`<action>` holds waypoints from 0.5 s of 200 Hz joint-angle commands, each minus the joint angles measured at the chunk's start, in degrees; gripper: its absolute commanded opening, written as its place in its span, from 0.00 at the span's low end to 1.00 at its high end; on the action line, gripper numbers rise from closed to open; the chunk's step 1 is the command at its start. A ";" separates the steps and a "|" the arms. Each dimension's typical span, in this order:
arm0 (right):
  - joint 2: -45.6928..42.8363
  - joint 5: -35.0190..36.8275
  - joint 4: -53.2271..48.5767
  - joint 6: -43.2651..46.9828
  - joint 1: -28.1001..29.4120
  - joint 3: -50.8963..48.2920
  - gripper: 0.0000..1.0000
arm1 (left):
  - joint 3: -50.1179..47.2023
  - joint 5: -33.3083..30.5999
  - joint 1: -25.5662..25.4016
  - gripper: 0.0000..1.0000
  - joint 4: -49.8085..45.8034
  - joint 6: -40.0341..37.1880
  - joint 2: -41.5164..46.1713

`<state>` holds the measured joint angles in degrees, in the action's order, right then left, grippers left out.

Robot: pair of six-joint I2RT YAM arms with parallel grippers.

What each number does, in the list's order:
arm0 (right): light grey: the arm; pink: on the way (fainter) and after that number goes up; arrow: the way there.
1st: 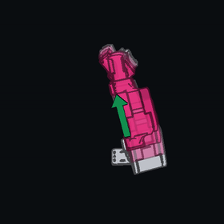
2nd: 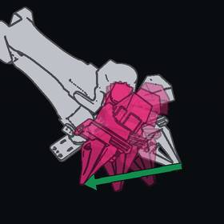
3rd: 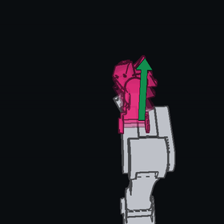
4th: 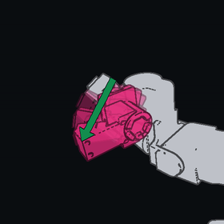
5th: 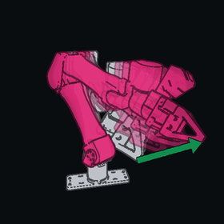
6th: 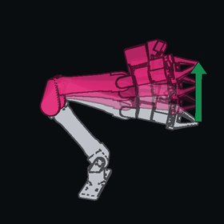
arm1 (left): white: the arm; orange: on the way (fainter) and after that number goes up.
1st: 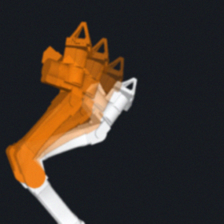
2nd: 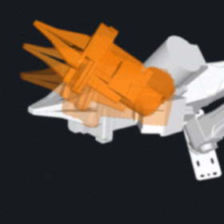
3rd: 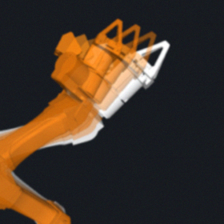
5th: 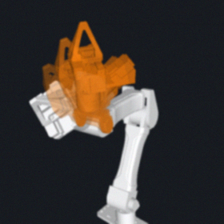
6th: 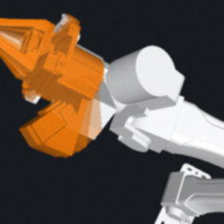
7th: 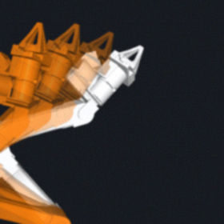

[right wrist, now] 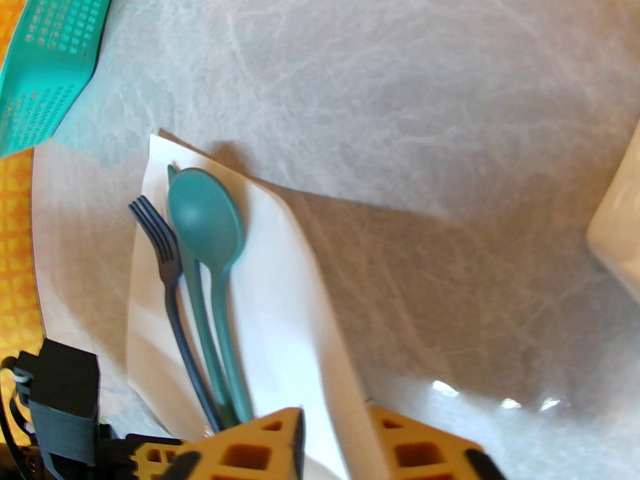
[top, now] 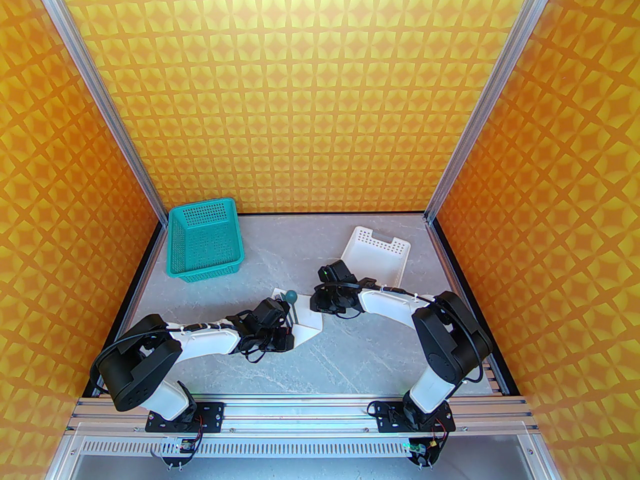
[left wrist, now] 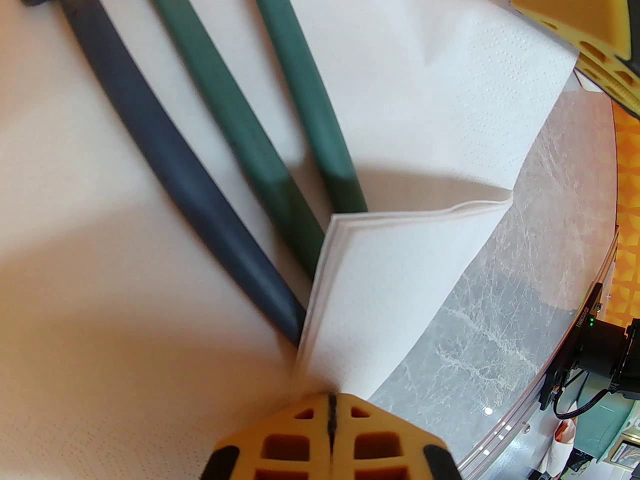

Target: Place the utensils on the paper napkin and roll it up

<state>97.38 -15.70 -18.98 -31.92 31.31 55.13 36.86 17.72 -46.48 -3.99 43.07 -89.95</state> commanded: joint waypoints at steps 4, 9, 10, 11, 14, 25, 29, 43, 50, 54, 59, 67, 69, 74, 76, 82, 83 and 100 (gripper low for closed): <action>-1.28 1.80 -3.07 2.23 -0.20 1.60 0.06 | -0.74 -2.07 0.37 0.00 -2.51 0.07 0.66; -1.32 1.74 -3.25 2.36 -0.13 1.63 0.04 | -0.69 -2.15 0.34 0.00 -2.59 0.00 0.66; -1.32 1.74 -3.25 2.38 -0.12 1.63 0.04 | -0.72 -2.15 0.38 0.00 -2.55 0.04 0.66; -1.32 1.78 -3.25 2.38 -0.11 1.64 0.04 | -0.73 -2.16 0.40 0.00 -2.53 0.06 0.66; -1.32 1.74 -3.32 2.41 -0.11 1.71 0.04 | -0.74 -2.16 0.37 0.00 -2.55 0.08 0.70; -1.57 1.73 -3.69 2.69 -0.10 1.94 0.03 | -0.74 -2.32 0.34 0.00 -2.69 0.09 0.75; -1.57 1.80 -3.82 2.80 0.02 1.94 0.03 | -0.74 -2.33 0.34 0.00 -2.76 0.09 0.75; -1.83 2.55 -4.58 3.12 0.52 2.21 0.03 | -0.67 -2.33 0.34 0.00 -2.78 0.17 0.83; -1.77 3.26 -5.04 3.63 0.91 2.55 0.03 | -0.74 -2.42 0.39 0.00 -2.78 0.11 0.84; -1.76 4.00 -5.49 3.85 1.21 2.72 0.03 | -0.74 -2.38 0.34 0.00 -2.78 0.13 0.84; -1.59 5.23 -6.12 4.32 1.64 3.05 0.03 | -0.74 -2.42 0.35 0.00 -2.72 0.22 0.83; -1.14 6.90 -7.11 5.20 2.44 3.55 0.03 | -0.82 -2.42 0.38 0.00 -2.77 0.20 0.78; -1.05 7.40 -7.40 5.40 2.57 3.77 0.04 | -0.78 -2.42 0.39 0.00 -2.71 0.22 0.73; -0.63 8.32 -7.82 5.87 2.90 4.09 0.04 | -0.78 -2.42 0.35 0.00 -2.74 0.21 0.74; -0.49 8.63 -8.00 5.96 3.06 4.17 0.04 | -0.79 -2.42 0.41 0.00 -2.70 0.25 0.74; 0.16 9.41 -8.34 6.47 3.37 4.46 0.05 | -0.77 -2.42 0.37 0.00 -2.74 0.14 0.75; 0.25 9.53 -8.39 6.50 3.39 4.50 0.05 | -0.80 -2.42 0.40 0.00 -2.76 0.15 0.75; 1.72 10.85 -8.92 7.24 3.67 4.90 0.08 | -0.75 -2.43 0.34 0.00 -2.71 0.12 0.75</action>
<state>97.41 -9.52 -25.06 -27.42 34.22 58.26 36.86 17.26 -46.48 -4.29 43.07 -89.69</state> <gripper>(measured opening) 0.067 0.036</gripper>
